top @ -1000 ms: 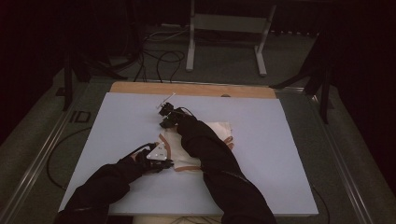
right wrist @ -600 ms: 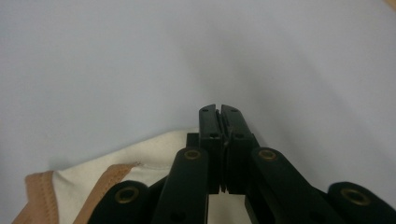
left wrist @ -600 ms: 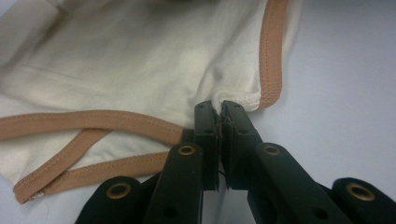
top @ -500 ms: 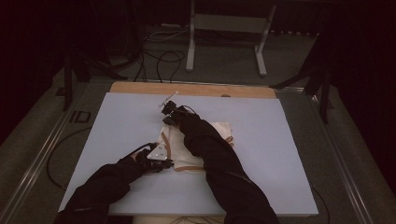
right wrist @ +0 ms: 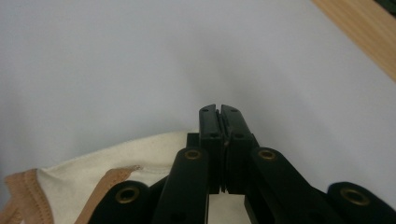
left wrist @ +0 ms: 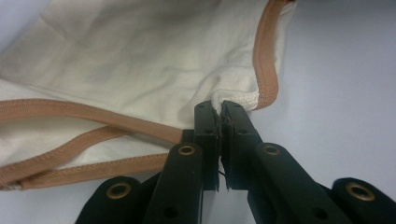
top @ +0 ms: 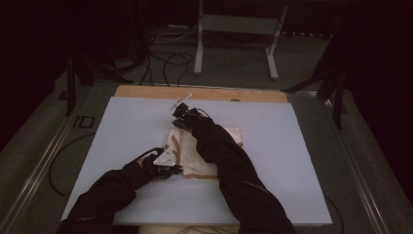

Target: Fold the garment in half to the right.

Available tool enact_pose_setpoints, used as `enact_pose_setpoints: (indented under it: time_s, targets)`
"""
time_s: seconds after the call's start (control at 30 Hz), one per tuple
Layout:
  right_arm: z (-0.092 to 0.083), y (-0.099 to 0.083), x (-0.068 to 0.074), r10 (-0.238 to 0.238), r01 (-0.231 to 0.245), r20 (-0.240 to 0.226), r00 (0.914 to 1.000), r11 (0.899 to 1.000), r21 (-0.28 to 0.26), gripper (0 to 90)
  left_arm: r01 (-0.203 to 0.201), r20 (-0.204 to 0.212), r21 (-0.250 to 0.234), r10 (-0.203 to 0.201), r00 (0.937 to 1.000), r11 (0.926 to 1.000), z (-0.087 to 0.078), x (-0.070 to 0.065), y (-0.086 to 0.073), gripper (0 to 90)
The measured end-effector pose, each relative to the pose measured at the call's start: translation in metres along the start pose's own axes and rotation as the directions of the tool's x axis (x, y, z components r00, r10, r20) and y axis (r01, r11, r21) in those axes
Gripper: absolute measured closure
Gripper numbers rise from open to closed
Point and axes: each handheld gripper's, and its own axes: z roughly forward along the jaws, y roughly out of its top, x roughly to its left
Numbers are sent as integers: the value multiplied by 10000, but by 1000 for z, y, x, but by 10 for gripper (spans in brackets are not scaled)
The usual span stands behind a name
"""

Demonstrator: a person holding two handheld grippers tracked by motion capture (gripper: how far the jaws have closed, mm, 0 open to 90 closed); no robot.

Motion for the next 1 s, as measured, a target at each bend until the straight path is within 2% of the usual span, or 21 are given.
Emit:
enact_pose_setpoints:
  time_s: [0.5,0.6,1.0]
  targets:
    - [-27,-7,-7,-1,10,213,9998,9992,-404,891,-420,64,-65,421,9991,9991,0,-3,19,873]
    - [-36,-11,-9,5,15,350,9994,9984,-570,891,-575,105,-66,576,9983,9983,0,-4,26,873]
    - [-60,-24,-16,223,-172,526,9984,9954,-946,891,-943,112,21,943,9955,9955,-5,-5,38,873]
